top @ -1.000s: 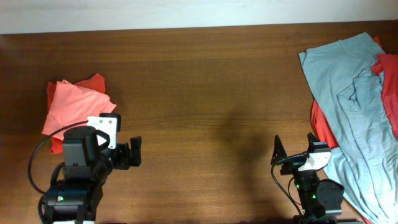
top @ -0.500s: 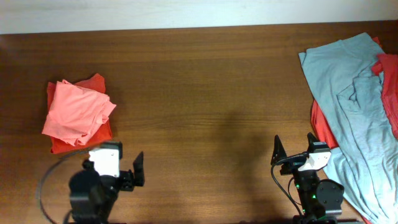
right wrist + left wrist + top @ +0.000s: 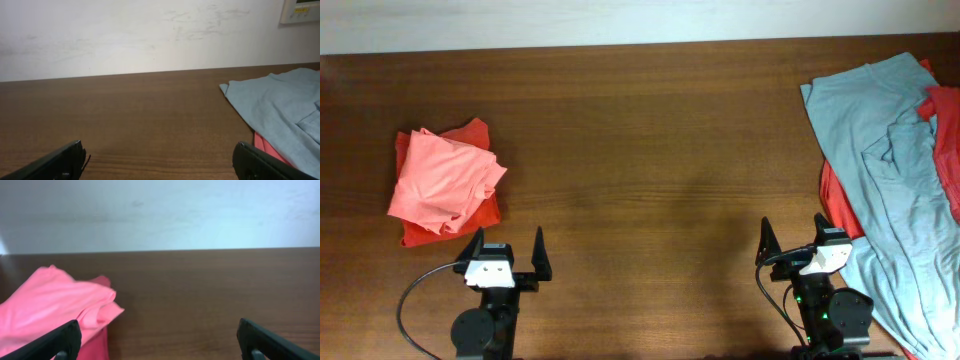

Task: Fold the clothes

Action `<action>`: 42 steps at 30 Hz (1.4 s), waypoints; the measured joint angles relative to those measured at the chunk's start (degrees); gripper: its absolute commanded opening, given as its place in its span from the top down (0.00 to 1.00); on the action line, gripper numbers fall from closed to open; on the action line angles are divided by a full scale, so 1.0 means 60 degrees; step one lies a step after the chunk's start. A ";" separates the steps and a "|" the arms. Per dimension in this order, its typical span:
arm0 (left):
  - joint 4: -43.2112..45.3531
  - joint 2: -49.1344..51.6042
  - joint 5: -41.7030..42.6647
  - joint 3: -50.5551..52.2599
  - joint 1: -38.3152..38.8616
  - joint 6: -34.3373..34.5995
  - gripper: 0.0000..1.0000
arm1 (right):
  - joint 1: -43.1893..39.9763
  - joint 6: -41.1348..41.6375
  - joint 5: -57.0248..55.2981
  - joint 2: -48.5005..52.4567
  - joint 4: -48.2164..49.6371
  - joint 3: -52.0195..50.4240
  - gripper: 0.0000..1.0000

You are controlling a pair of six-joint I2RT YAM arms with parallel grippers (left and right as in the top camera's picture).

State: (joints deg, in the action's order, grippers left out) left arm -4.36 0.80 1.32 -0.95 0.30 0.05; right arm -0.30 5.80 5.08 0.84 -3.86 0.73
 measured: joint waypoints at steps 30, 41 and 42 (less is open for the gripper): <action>-0.0029 0.0000 -0.0339 0.0000 0.0000 0.0000 0.01 | 0.0000 0.0000 0.0000 0.0000 0.0000 0.0000 0.01; -0.0029 -0.0004 -0.0339 0.0000 0.0000 0.0000 0.01 | 0.0000 0.0004 0.0000 0.0000 -0.0004 0.0000 0.01; -0.0029 -0.0004 -0.0339 0.0000 0.0000 0.0000 0.01 | 0.0000 0.0004 0.0000 0.0000 0.0000 0.0000 0.01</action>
State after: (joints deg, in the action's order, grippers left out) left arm -4.54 0.78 -0.71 -0.95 0.30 0.05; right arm -0.30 5.82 5.08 0.84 -3.86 0.73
